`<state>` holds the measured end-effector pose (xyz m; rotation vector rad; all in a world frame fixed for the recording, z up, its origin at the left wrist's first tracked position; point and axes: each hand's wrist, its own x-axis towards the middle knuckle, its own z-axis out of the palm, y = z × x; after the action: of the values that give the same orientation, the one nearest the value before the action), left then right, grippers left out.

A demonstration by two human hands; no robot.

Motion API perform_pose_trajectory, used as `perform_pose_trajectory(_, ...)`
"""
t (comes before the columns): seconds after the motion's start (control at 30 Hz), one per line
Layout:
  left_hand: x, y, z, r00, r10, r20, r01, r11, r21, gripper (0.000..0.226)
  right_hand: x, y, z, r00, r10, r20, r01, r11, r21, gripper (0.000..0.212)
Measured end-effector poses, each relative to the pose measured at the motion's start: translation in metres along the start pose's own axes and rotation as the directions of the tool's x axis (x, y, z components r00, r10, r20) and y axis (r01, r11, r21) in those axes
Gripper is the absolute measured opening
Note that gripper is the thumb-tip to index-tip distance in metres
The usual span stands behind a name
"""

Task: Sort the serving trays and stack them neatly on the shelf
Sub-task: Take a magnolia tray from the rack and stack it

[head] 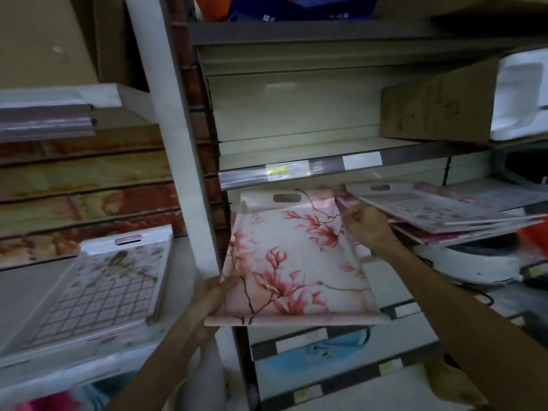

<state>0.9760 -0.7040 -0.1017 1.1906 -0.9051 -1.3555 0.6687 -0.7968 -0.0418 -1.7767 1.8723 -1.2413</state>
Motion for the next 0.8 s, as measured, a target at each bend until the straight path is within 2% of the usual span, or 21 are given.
perform_pose_trajectory(0.03,-0.007,0.001,-0.004,1.0,0.01,-0.01,-0.01,0.998,0.063,0.021,-0.002,0.002,0.005,0.999,0.036,0.011,-0.036,0.999,0.01,0.023)
perform_pose_trajectory(0.13,-0.03,0.003,-0.018,0.998,0.065,-0.027,-0.057,0.972,0.229,0.018,-0.014,0.002,0.02,0.995,0.096,0.01,-0.096,0.995,0.004,0.037)
perform_pose_trajectory(0.23,-0.048,0.001,-0.037,0.997,0.07,0.019,-0.073,0.946,0.316,0.02,-0.028,-0.006,0.03,0.992,0.119,-0.041,-0.116,0.991,0.07,0.037)
perform_pose_trajectory(0.4,-0.081,0.001,-0.084,0.994,0.088,0.061,-0.106,0.891,0.442,0.026,-0.062,-0.021,0.048,0.91,0.414,0.006,-0.401,0.877,0.263,0.044)
perform_pose_trajectory(0.5,-0.103,-0.003,-0.117,0.994,0.058,0.089,-0.093,0.883,0.46,0.033,-0.092,-0.033,0.063,0.899,0.438,-0.006,-0.403,0.83,0.386,0.039)
perform_pose_trajectory(0.67,-0.15,-0.004,-0.166,0.999,0.003,0.032,-0.016,0.906,0.423,0.033,-0.152,-0.075,0.094,0.914,0.401,-0.061,-0.346,0.848,0.401,0.042)
perform_pose_trajectory(0.8,-0.184,-0.008,-0.213,0.992,0.099,-0.074,-0.045,0.849,0.527,0.032,-0.191,-0.118,0.121,0.928,0.367,-0.06,-0.306,0.846,0.436,0.041)
